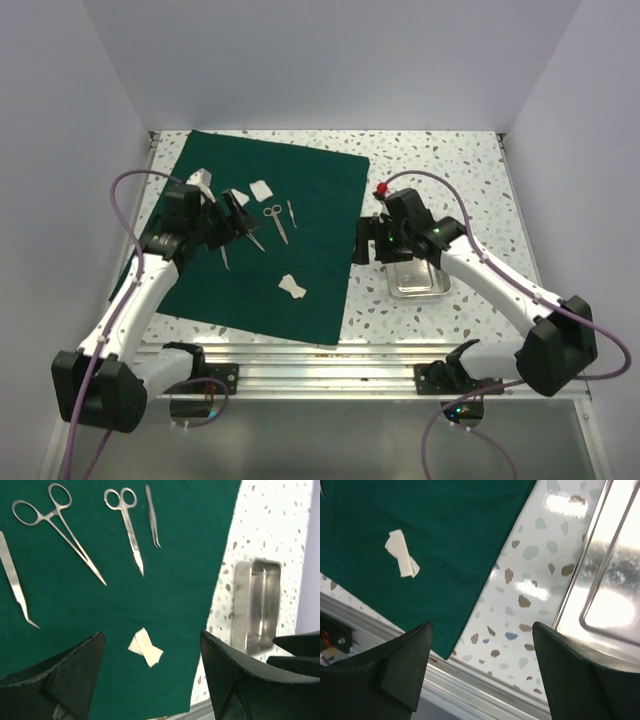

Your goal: Prepare the surgical pack

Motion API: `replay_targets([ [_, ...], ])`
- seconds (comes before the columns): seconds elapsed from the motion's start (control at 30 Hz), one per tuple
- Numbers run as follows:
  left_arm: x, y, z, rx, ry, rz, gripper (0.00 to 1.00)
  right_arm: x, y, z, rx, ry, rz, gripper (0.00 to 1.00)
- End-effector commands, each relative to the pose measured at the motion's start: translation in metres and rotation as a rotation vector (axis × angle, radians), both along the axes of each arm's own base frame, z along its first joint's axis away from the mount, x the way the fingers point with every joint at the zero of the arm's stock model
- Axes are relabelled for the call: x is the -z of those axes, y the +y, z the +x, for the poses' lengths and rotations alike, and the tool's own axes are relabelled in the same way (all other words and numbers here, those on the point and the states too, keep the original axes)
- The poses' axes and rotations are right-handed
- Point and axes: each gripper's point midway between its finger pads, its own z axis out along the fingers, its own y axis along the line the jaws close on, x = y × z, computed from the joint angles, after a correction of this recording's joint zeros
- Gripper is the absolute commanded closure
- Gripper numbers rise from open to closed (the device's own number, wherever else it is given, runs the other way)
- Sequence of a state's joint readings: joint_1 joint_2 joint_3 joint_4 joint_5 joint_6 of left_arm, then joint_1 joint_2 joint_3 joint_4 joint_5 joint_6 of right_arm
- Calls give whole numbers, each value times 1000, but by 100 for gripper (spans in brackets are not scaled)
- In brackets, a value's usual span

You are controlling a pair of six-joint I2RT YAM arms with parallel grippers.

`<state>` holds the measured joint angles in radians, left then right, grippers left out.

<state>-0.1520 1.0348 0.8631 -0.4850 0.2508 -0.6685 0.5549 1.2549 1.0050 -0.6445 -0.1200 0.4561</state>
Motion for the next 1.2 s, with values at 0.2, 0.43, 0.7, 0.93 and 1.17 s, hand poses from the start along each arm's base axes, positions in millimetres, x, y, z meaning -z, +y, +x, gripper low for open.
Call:
replay_targets([
  [0.2,16,49,57,-248,138,250,30,1,21,62,-24,-127,-98,15],
  [0.43,74,78,60,-301,349,451,44,0,29,66,-55,-148,-74,14],
  [0.7,137,80,55,-297,488,492,59,-2,28,59,-76,-176,-54,13],
  [0.93,154,87,42,-314,525,525,58,-4,31,57,-90,-189,-28,12],
  [1.17,171,84,33,-294,560,514,58,-4,32,55,-96,-192,-17,12],
])
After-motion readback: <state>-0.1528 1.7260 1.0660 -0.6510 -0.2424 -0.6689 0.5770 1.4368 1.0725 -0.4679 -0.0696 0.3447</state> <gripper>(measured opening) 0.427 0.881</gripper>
